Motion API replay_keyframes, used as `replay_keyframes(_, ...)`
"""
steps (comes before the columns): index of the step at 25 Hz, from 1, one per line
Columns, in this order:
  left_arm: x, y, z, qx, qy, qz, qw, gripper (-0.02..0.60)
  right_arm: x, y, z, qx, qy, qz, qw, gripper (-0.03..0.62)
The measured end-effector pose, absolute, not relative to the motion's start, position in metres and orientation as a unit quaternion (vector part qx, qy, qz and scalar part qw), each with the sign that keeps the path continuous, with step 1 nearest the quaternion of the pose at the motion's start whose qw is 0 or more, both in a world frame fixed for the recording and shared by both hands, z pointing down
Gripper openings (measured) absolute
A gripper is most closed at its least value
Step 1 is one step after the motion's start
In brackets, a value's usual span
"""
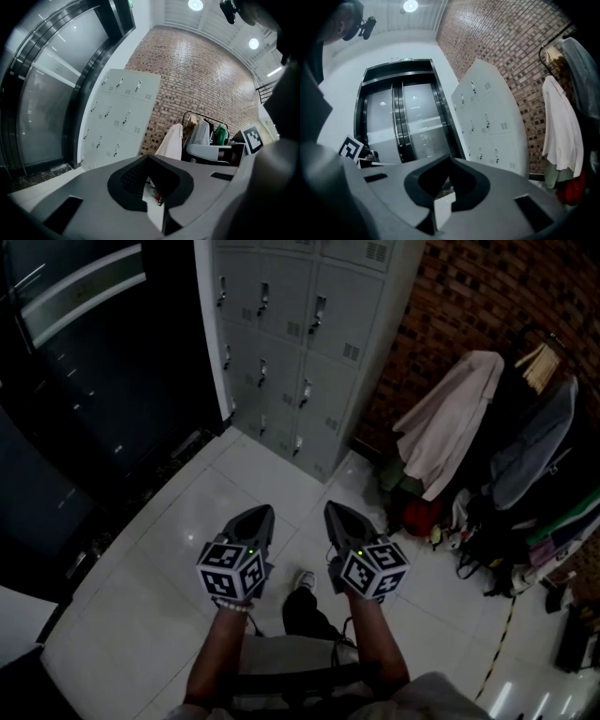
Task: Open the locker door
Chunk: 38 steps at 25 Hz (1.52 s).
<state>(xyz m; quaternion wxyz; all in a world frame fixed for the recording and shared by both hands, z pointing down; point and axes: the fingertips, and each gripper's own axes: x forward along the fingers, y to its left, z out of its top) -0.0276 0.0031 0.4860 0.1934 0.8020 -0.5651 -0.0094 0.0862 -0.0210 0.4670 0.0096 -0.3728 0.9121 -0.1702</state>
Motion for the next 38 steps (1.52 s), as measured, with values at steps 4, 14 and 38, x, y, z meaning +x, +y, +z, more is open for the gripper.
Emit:
replay_keyframes(4,-0.03,-0.066,0.484,0.803,-0.564,-0.008,0.193,-0.005,0.077,-0.089,0.467,-0.367,0.915,-0.168,0.009,0.02)
replay_keyframes(14,-0.029,-0.224,0.473,0.797,-0.571,-0.002,0.195,-0.005,0.076,-0.254,0.451,-0.372,0.914,-0.159,0.012,0.039)
replay_keyframes(38,-0.142,-0.549,0.462,0.846,-0.499,0.008,0.185,-0.005,-0.043,-0.607,0.43,-0.481,0.87,-0.108,0.002,0.238)
